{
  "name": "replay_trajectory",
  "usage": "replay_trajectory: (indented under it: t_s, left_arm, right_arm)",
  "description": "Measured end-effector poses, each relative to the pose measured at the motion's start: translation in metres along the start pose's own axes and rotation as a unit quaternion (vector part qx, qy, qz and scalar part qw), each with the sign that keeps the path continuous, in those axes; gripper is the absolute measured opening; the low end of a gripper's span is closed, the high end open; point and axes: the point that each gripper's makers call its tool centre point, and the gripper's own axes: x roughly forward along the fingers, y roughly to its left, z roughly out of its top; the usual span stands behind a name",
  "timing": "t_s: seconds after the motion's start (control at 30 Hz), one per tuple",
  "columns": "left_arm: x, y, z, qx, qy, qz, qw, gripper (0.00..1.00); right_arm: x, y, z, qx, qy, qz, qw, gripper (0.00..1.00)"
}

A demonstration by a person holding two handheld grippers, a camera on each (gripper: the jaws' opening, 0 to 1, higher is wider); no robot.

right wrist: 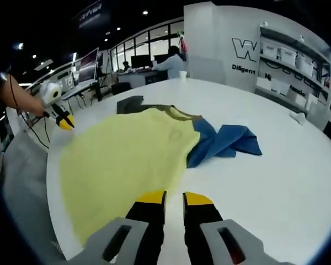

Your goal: Fold the garment on the visible template until the final outline fits inside the template.

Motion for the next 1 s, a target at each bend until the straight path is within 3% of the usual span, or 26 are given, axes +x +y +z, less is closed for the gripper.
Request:
replay_trajectory:
  t_s: [0.2,0.47,0.73,1.0]
  left_arm:
    - [0.01,0.025,0.011,-0.003,-0.003,0.009,1.0,0.1]
    - [0.028,0.077,0.031,-0.045,-0.022,0.04,0.9979,0.11]
    - [0.044,0.117,0.048,-0.071,-0.038,0.061,0.9949,0.12]
    - [0.052,0.143,0.064,-0.088,-0.056,0.075,0.9917,0.13]
  right_arm:
    - [0.019,-0.034,0.018,0.013,-0.01,-0.025,0.9996,0.1]
    - [0.047,-0.093,0.034,0.059,-0.023,-0.08,0.9948,0.13]
    - [0.07,-0.134,0.041,0.091,-0.029,-0.119,0.9882,0.18]
    - [0.085,-0.163,0.03,0.102,-0.005,-0.144,0.9843,0.18]
